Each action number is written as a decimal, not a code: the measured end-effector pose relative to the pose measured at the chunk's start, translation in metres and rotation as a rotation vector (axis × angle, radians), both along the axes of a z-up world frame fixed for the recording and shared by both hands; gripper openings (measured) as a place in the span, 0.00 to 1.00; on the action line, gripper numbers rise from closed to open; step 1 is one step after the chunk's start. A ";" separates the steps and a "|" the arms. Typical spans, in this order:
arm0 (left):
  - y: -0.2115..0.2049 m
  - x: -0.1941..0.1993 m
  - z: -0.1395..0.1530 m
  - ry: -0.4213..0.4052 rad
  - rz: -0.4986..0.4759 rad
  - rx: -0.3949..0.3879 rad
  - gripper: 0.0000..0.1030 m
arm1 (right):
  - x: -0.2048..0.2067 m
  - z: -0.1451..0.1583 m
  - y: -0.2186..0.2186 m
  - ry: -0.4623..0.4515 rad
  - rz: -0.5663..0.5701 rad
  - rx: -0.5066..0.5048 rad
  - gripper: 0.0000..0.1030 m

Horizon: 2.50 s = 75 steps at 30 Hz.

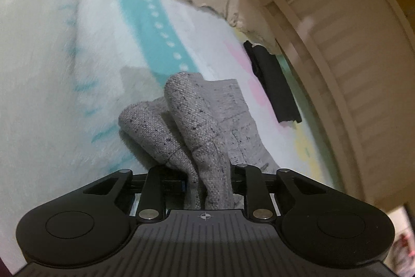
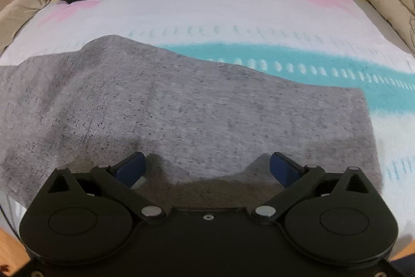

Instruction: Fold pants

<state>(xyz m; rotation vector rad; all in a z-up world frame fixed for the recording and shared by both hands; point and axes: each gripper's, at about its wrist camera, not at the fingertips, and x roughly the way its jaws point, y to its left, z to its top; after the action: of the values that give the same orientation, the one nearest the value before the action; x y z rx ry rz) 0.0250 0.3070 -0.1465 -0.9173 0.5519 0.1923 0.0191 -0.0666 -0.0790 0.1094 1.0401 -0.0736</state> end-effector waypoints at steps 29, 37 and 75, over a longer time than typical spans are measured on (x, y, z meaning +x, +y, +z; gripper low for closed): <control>-0.281 -0.049 0.165 -0.572 -0.627 0.896 0.18 | 0.001 0.037 -0.115 -0.029 -0.219 0.135 0.99; -0.415 -0.062 0.032 -0.342 -1.229 1.017 0.27 | 0.005 0.063 -0.220 -0.056 -0.482 0.206 0.99; -0.359 0.003 0.001 -0.058 -1.110 0.559 0.32 | -0.057 0.026 -0.133 -0.182 0.045 0.181 0.99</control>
<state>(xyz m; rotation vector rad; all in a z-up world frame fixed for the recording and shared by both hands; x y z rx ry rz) 0.0279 -0.0524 -0.1453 0.0073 0.8234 -0.6577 -0.0379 -0.1991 -0.0532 0.2528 0.8652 0.0703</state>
